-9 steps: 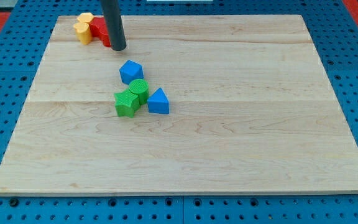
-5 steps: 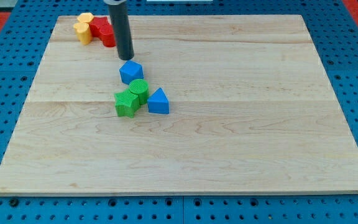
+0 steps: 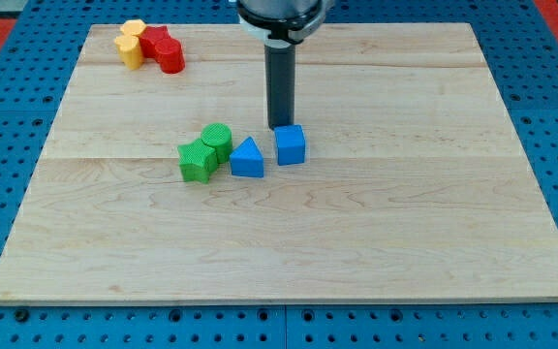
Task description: Push the blue cube towards the center right
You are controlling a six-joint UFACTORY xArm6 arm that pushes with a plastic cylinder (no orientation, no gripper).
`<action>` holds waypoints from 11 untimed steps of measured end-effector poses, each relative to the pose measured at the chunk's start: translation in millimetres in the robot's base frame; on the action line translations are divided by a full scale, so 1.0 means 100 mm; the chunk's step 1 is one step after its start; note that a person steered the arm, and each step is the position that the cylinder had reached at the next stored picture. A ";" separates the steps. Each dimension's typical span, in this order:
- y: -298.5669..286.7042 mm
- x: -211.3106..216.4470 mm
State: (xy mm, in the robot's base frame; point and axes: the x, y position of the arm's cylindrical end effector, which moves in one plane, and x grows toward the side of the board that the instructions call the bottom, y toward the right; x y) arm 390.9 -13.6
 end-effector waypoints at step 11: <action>0.70 0.29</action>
State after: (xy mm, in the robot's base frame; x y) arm 420.3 56.2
